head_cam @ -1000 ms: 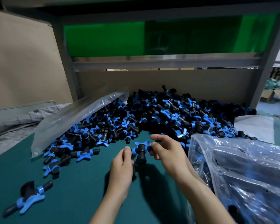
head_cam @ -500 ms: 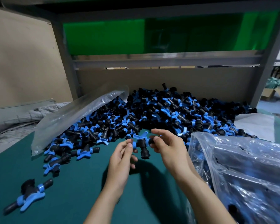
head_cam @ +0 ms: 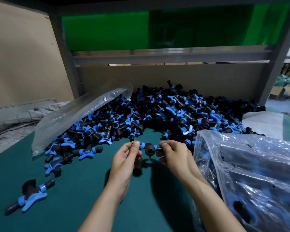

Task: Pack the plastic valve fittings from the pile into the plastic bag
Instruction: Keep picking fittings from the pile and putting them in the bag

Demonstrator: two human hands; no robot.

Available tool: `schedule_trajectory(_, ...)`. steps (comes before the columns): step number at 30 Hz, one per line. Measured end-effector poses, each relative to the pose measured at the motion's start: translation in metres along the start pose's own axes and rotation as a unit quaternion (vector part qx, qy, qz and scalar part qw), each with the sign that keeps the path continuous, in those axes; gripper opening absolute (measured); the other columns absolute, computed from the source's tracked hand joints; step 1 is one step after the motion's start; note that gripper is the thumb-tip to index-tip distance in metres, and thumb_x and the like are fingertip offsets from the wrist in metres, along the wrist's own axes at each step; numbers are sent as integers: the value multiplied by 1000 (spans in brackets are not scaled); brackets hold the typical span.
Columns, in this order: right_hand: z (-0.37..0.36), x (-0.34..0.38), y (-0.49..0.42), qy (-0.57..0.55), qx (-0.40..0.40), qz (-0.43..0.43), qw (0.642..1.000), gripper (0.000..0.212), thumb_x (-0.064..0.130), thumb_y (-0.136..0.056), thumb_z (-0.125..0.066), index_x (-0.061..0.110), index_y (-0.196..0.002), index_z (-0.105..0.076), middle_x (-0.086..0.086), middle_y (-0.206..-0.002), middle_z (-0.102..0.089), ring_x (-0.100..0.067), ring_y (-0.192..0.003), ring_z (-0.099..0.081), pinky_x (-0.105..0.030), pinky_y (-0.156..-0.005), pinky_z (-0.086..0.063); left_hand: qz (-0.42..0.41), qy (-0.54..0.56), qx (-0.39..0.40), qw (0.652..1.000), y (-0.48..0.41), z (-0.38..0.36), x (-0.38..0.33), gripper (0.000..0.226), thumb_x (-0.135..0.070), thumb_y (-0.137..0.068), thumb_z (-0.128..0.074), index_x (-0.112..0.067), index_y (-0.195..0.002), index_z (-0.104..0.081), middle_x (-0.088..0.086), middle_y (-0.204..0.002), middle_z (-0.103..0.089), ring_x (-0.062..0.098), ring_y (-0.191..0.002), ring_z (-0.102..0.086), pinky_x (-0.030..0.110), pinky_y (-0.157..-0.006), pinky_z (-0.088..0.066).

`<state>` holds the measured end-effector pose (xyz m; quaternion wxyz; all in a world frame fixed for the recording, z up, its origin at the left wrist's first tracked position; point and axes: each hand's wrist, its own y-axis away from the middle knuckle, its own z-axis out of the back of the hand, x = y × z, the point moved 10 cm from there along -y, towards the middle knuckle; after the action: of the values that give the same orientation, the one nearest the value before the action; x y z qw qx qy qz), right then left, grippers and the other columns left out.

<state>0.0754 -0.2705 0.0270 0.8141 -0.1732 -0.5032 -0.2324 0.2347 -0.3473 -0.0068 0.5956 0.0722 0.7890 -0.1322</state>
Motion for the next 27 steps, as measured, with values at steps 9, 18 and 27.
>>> schedule_trajectory(9,14,56,25,155,-52,93,982,39,30,-100,-42,25,-139,-44,-6,-126,-60,-26,-111,-58,-36,-93,-44,-5,40,-43,998,1,10,0,23,-33,-92,-60,-11,-96,-64,-9,-66,-62,4,-58,-54,22,-53,-42)
schedule_trajectory(18,35,144,108,433,70,345,830,54,6,-84,-52,43,-123,-59,9,-128,-55,-20,-117,-42,-35,-93,-29,-19,-34,1,999,36,7,6,13,-20,-98,-56,-26,-93,-67,-2,-83,-76,8,-76,-66,22,-58,-48)
schedule_trajectory(27,101,127,111,560,20,350,751,12,25,-84,-61,35,-84,-68,8,-121,-57,-20,-119,-42,-36,-103,-27,-50,-69,118,989,92,-86,-19,7,-12,-95,-60,-12,-100,-64,-4,-80,-75,-2,-73,-65,10,-64,-46)
